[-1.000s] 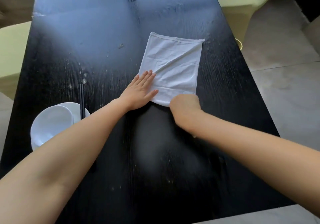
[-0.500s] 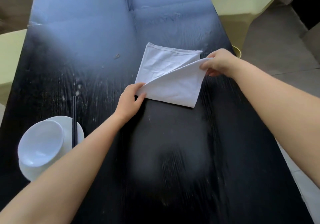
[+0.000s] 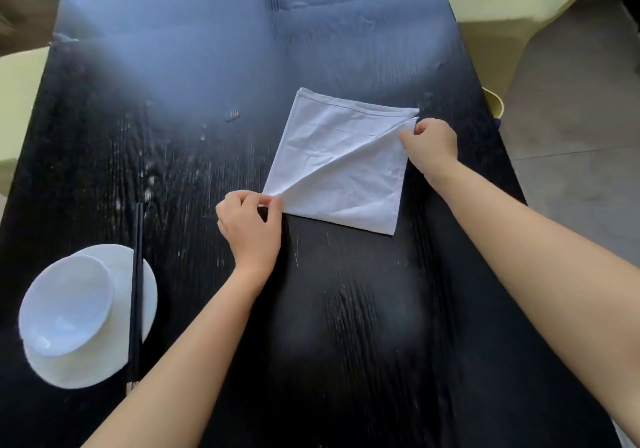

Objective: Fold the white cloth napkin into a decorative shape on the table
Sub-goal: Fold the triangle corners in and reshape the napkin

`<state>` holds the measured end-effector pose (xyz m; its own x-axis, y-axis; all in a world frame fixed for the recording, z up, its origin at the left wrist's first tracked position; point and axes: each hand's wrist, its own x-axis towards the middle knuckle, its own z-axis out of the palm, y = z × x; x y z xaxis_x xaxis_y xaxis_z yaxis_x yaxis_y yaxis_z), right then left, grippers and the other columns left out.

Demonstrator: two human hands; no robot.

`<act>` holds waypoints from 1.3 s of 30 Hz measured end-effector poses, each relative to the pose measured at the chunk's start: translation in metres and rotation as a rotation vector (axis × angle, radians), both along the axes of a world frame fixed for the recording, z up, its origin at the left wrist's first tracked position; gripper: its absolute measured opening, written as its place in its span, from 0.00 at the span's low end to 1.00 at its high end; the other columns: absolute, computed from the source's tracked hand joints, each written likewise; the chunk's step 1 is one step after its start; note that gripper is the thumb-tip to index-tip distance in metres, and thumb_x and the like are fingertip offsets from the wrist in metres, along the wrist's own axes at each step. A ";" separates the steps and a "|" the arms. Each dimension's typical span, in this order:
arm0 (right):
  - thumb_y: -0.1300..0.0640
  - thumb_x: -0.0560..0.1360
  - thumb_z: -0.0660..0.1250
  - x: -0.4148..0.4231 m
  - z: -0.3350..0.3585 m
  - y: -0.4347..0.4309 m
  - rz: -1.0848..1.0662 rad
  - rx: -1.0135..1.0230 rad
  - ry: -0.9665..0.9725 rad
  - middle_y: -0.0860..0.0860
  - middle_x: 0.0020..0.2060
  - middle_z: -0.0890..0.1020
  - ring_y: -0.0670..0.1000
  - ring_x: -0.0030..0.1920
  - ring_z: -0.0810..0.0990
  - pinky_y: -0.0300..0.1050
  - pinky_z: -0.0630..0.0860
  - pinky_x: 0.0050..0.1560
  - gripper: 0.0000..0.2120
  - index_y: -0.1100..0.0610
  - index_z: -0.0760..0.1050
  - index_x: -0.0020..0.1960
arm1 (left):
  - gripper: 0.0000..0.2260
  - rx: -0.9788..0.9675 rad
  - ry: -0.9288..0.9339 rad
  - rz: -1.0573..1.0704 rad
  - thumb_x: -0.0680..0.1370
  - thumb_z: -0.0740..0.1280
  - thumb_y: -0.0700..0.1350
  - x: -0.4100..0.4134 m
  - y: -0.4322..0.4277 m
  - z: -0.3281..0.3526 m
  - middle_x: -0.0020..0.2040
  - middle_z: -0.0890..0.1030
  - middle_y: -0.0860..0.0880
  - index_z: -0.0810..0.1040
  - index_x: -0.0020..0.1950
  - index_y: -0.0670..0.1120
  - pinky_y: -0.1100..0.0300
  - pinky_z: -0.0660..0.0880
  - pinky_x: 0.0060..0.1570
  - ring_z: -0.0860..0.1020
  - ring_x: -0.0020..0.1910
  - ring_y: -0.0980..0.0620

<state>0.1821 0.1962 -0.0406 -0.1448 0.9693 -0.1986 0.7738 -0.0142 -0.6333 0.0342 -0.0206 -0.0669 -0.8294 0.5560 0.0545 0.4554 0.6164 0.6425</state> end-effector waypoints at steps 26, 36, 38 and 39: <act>0.57 0.78 0.54 -0.055 -0.018 -0.047 0.685 0.457 0.005 0.64 0.67 0.71 0.62 0.68 0.67 0.48 0.57 0.68 0.20 0.65 0.66 0.67 | 0.31 -0.400 0.285 -0.348 0.75 0.35 0.54 0.014 0.029 -0.024 0.77 0.51 0.44 0.53 0.76 0.43 0.48 0.41 0.73 0.49 0.76 0.46; 0.47 0.81 0.46 -0.039 -0.043 -0.022 0.901 0.364 -0.408 0.48 0.77 0.48 0.48 0.76 0.45 0.48 0.40 0.75 0.26 0.52 0.45 0.76 | 0.29 -0.424 0.301 -0.329 0.77 0.41 0.53 0.014 0.026 -0.029 0.76 0.54 0.43 0.54 0.75 0.41 0.46 0.45 0.73 0.53 0.76 0.46; 0.48 0.81 0.45 -0.026 -0.040 -0.004 0.815 0.338 -0.453 0.49 0.77 0.47 0.49 0.76 0.44 0.48 0.40 0.75 0.26 0.53 0.44 0.76 | 0.30 -0.433 0.277 -0.340 0.76 0.40 0.54 0.015 0.027 -0.027 0.77 0.53 0.43 0.53 0.75 0.41 0.46 0.45 0.73 0.52 0.76 0.47; 0.48 0.81 0.45 -0.021 -0.039 0.003 0.789 0.327 -0.471 0.49 0.77 0.47 0.49 0.76 0.44 0.48 0.39 0.75 0.26 0.54 0.44 0.76 | 0.31 -0.438 0.270 -0.347 0.76 0.40 0.55 0.015 0.027 -0.027 0.77 0.52 0.43 0.52 0.76 0.41 0.46 0.44 0.73 0.51 0.76 0.47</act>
<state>0.1610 0.1995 -0.0795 -0.7506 0.6455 -0.1411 0.6606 0.7381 -0.1376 0.0491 0.0063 -0.0939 -0.5853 0.8088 -0.0570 0.7875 0.5838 0.1976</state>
